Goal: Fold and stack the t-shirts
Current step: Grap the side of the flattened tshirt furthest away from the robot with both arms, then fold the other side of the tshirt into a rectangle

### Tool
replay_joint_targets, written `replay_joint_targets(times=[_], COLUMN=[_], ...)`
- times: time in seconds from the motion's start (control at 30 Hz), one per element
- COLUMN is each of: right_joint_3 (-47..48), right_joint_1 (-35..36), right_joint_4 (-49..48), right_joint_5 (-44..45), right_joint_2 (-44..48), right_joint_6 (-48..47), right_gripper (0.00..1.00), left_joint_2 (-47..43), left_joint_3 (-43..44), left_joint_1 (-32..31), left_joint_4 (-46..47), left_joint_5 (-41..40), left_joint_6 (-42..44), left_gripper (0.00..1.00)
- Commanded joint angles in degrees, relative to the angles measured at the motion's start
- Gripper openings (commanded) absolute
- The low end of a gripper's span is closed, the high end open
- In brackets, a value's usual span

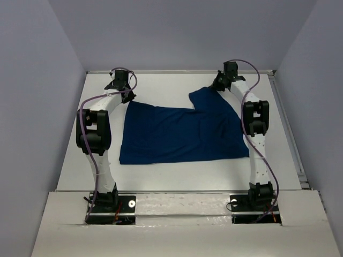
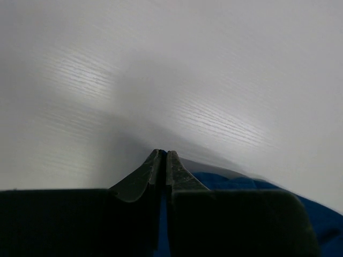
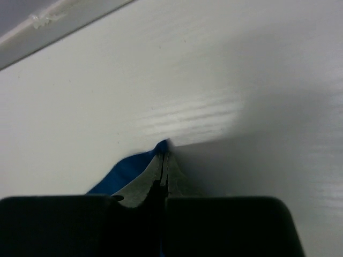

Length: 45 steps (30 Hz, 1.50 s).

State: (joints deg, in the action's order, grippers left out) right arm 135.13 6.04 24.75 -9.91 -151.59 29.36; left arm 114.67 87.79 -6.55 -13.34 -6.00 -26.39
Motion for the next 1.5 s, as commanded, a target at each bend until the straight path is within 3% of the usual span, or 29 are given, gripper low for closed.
replay_joint_targets(times=[0.0,0.07,0.2,0.53,0.7,1.17,1.47], right_joint_3=[-12.81,-19.17,-40.84,-67.51,-76.39,-96.88,-101.64], right_joint_1=[-0.59,-0.59,-0.59,-1.12,-1.12,-1.65,-1.65], right_joint_4=[-7.33,-8.40,-11.74,-7.97,-5.08,2.40,5.57], right_joint_5=[-1.59,-2.13,-1.78,2.97,6.03,8.77,5.17], right_joint_2=[15.30,20.69,34.23,60.95,73.95,95.32,94.29], right_joint_6=[0.00,-0.45,-0.54,-2.73,-3.96,-0.10,7.10], right_gripper=[0.00,0.00,0.00,0.00,0.00,0.00,0.01], left_joint_2=[-3.92,-4.72,-7.18,-15.70,-22.28,-33.80,-34.78], left_joint_3=[0.46,-0.51,-5.16,-14.92,-21.76,-36.54,-43.93], left_joint_1=[-0.40,-0.40,-0.40,-0.40,-0.40,-0.40,-0.40], left_joint_4=[0.33,0.33,1.48,4.55,4.99,5.09,3.94], left_joint_5=[0.55,0.29,-0.33,-4.46,-5.77,-6.13,-5.78], left_joint_6=[0.55,0.99,2.30,7.14,7.49,6.35,3.28], left_gripper=[0.00,0.00,0.00,0.00,0.00,0.00,0.00])
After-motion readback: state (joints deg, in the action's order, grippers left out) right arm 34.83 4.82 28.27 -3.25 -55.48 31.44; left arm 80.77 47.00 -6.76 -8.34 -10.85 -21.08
